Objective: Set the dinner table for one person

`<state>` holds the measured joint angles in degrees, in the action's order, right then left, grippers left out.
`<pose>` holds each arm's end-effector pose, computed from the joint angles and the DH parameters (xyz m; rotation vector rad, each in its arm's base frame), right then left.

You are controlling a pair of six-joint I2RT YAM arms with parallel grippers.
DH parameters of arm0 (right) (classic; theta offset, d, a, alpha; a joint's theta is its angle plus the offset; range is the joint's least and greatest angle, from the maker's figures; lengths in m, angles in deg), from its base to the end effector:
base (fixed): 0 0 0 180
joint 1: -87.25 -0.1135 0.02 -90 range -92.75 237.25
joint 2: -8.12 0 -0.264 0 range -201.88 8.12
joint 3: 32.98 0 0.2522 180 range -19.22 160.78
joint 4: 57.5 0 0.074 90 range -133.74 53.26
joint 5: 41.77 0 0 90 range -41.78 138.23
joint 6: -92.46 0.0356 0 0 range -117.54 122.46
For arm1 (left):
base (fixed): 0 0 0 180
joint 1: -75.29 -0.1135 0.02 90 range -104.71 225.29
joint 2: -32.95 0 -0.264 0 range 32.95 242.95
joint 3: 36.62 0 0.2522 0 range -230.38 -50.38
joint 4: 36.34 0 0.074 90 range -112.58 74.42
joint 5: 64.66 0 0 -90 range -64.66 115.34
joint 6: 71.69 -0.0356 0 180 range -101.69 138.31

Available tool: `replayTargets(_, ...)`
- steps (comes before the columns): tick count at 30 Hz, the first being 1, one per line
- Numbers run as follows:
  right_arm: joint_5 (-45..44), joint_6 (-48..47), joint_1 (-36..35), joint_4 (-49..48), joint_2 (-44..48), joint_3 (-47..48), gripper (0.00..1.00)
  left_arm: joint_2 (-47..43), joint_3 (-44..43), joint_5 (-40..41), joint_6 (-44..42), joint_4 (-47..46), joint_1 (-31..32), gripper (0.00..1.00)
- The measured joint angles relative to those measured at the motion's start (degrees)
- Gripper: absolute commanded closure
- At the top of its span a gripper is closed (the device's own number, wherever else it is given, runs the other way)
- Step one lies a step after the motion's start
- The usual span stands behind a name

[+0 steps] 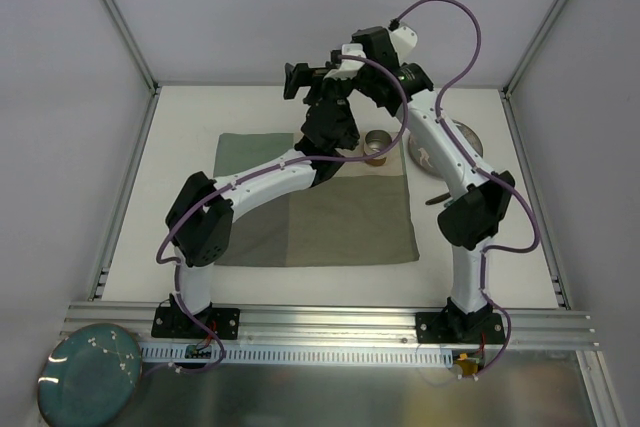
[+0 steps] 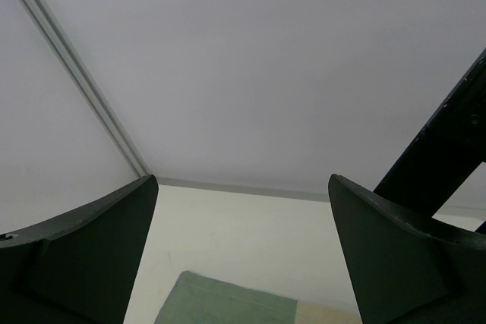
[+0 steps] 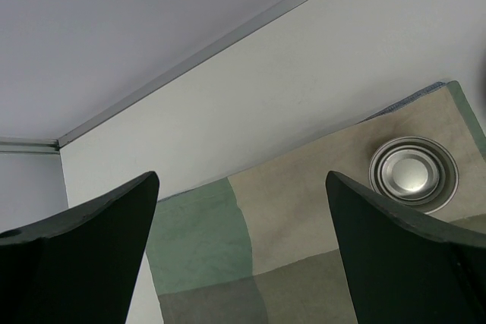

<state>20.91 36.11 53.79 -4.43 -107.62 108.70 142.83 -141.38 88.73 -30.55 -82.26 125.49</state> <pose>0.3890 0.2375 0.4135 0.2968 1.9757 0.2674 0.2991 -0.3093 0.3980 -0.0879 1.2839 0.4537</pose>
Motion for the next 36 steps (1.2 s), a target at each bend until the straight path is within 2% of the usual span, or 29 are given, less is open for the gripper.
replayTargets(19, -0.3, -1.1, 0.7, 0.1, 3.3, -4.7, 0.04, 0.4, -0.5, 1.8, 1.8, 1.6, 1.6, 0.01)
replayTargets(23, -1.0, -11.2, 0.7, -6.2, 4.5, -7.0, 0.03, -0.2, -0.2, 1.5, 3.3, 2.3, 1.3, 0.01)
replayTargets(25, -1.4, -18.2, 0.7, -8.7, 5.9, -9.4, 0.03, -2.2, 1.4, -0.6, 5.8, 5.7, 0.9, 0.01)
replayTargets(28, 0.6, -33.3, 0.5, -9.3, 6.4, -10.3, 0.04, -7.7, 2.6, -9.6, 16.6, 22.3, -1.9, 0.01)
replayTargets(31, -2.3, -50.1, 0.2, -9.1, 6.4, -12.0, 0.04, -13.3, 2.4, -18.3, 25.6, 38.8, -7.3, 0.01)
replayTargets(36, -9.7, -72.8, 4.0, -6.8, 6.2, -20.4, 0.03, -18.3, 1.7, -25.7, 29.0, 58.4, -14.4, 0.01)
